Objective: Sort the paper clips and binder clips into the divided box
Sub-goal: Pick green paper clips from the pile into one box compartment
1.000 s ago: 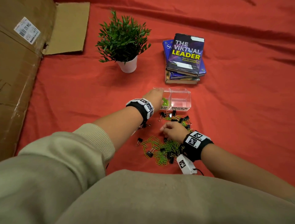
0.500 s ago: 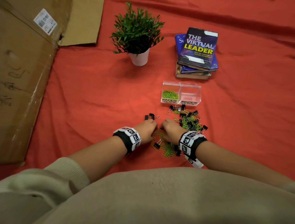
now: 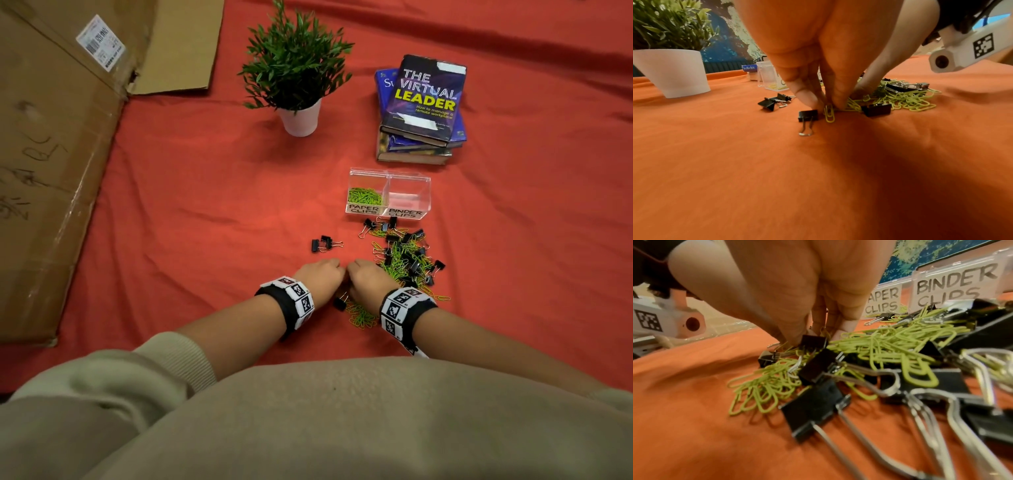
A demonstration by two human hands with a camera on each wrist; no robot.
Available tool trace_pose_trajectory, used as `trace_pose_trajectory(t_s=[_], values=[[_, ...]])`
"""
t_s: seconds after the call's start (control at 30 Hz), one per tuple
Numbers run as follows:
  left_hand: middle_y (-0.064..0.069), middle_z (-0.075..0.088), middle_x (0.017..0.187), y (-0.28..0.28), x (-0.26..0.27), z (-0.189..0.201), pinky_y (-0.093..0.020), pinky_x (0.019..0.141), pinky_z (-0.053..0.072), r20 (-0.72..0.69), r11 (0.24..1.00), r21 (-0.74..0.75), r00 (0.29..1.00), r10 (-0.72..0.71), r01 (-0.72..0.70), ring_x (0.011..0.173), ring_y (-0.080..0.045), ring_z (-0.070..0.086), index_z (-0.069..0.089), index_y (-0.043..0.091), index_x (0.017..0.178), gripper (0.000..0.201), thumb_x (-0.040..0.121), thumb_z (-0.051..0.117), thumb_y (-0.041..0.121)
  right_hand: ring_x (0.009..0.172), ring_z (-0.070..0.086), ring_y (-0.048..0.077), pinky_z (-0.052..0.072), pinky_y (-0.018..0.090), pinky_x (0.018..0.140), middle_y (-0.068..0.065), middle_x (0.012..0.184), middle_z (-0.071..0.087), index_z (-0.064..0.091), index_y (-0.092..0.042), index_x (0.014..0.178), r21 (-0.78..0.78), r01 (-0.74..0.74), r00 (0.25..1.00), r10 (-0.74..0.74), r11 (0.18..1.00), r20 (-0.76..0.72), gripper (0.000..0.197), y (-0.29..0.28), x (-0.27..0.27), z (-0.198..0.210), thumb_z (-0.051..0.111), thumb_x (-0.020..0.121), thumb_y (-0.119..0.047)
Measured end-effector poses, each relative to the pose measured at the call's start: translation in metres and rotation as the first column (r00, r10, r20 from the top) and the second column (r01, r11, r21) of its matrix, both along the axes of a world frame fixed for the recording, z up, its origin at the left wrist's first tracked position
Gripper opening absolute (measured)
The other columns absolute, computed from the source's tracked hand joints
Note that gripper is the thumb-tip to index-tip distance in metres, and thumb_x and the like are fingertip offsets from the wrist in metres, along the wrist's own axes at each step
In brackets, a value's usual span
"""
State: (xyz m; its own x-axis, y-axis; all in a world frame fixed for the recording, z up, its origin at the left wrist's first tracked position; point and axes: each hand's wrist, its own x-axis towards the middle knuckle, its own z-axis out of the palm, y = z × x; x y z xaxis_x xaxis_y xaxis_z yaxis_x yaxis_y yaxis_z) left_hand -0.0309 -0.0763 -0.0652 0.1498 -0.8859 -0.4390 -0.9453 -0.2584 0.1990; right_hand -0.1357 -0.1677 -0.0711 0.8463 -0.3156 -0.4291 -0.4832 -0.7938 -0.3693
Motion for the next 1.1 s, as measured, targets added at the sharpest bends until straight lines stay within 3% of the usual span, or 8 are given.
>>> trace_pose_trajectory(t_s=[0.23, 0.37, 0.53, 0.73, 0.9, 1.0, 1.03, 1.1], values=[[-0.015, 0.047, 0.118, 0.004, -0.001, -0.010, -0.044, 0.083, 0.046, 0.010, 1.000, 0.011, 1.000, 0.001, -0.001, 0.110, -0.033, 0.051, 0.049, 0.001, 0.114, 0.022, 0.095, 0.039, 0.006, 0.098, 0.059, 0.032, 0.048, 0.034, 0.084, 0.015, 0.105, 0.062, 0.062, -0.004, 0.102, 0.055, 0.128, 0.991, -0.126, 0.990, -0.047, 0.022, -0.011, 0.001, 0.002, 0.056, 0.082, -0.009], [-0.018, 0.051, 0.116, 0.002, 0.003, -0.013, -0.047, 0.087, 0.047, -0.098, 0.989, 0.014, 0.984, 0.146, -0.146, 0.108, -0.036, 0.054, 0.049, 0.002, 0.111, 0.020, 0.094, 0.043, 0.012, 0.069, 0.060, 0.018, 0.047, 0.021, 0.057, 0.004, 0.077, 0.063, 0.067, -0.006, 0.092, 0.275, 0.383, 0.920, -0.391, 0.882, -0.026, 0.012, -0.026, 0.004, 0.012, 0.063, 0.080, -0.005], [-0.015, 0.063, 0.104, -0.002, 0.021, -0.005, -0.034, 0.080, 0.044, -0.367, 0.904, -0.067, 0.853, 0.370, -0.421, 0.095, -0.030, 0.058, 0.054, 0.005, 0.100, 0.011, 0.092, 0.054, 0.012, 0.059, 0.061, 0.013, 0.054, 0.022, 0.062, 0.006, 0.078, 0.069, 0.066, -0.007, 0.093, 0.613, 0.544, 0.777, -0.620, 0.573, -0.110, 0.012, -0.049, 0.001, 0.024, 0.066, 0.081, -0.003], [0.007, 0.050, 0.076, -0.001, 0.032, -0.006, -0.023, 0.064, 0.041, -0.585, 0.820, -0.031, 0.676, 0.448, -0.571, 0.066, -0.011, 0.047, 0.059, 0.010, 0.109, 0.021, 0.090, 0.054, 0.004, 0.072, 0.058, 0.016, 0.054, 0.022, 0.062, 0.012, 0.087, 0.065, 0.060, 0.005, 0.109, 0.872, 0.489, 0.626, -0.707, 0.029, -0.328, 0.024, -0.051, 0.000, 0.032, 0.053, 0.086, 0.008], [0.002, 0.052, 0.065, -0.003, 0.028, -0.004, -0.026, 0.057, 0.041, -0.648, 0.768, 0.132, 0.532, 0.545, -0.626, 0.058, -0.014, 0.049, 0.062, 0.020, 0.100, 0.025, 0.094, 0.044, 0.005, 0.069, 0.054, 0.017, 0.053, 0.020, 0.056, 0.009, 0.082, 0.055, 0.059, 0.001, 0.104, 0.866, 0.467, 0.572, -0.685, -0.181, -0.452, 0.027, -0.042, 0.000, 0.033, 0.035, 0.092, 0.001], [-0.002, 0.048, 0.065, -0.004, 0.023, -0.003, -0.025, 0.049, 0.037, -0.639, 0.685, 0.267, 0.407, 0.652, -0.678, 0.053, -0.014, 0.048, 0.049, 0.021, 0.078, 0.028, 0.097, 0.031, 0.011, 0.061, 0.052, 0.018, 0.047, 0.025, 0.052, 0.009, 0.074, 0.054, 0.058, 0.000, 0.088, 0.839, 0.541, 0.602, -0.670, -0.058, -0.434, 0.024, -0.035, 0.004, 0.032, 0.039, 0.094, -0.012], [-0.002, 0.047, 0.066, -0.005, 0.023, -0.002, -0.027, 0.050, 0.037, -0.623, 0.682, 0.283, 0.412, 0.665, -0.675, 0.055, -0.017, 0.049, 0.046, 0.019, 0.076, 0.027, 0.097, 0.030, 0.016, 0.058, 0.052, 0.018, 0.045, 0.026, 0.052, 0.009, 0.071, 0.054, 0.059, -0.001, 0.083, 0.797, 0.593, 0.647, -0.659, 0.120, -0.383, 0.023, -0.033, 0.006, 0.030, 0.044, 0.094, -0.015], [-0.004, 0.047, 0.067, -0.006, 0.021, 0.001, -0.031, 0.060, 0.036, -0.516, 0.739, 0.233, 0.563, 0.645, -0.633, 0.065, -0.023, 0.049, 0.045, 0.014, 0.077, 0.030, 0.099, 0.034, 0.030, 0.052, 0.053, 0.015, 0.045, 0.026, 0.052, 0.007, 0.065, 0.060, 0.062, -0.004, 0.076, 0.539, 0.588, 0.796, -0.550, 0.603, -0.253, 0.024, -0.029, 0.009, 0.024, 0.054, 0.090, -0.022]])
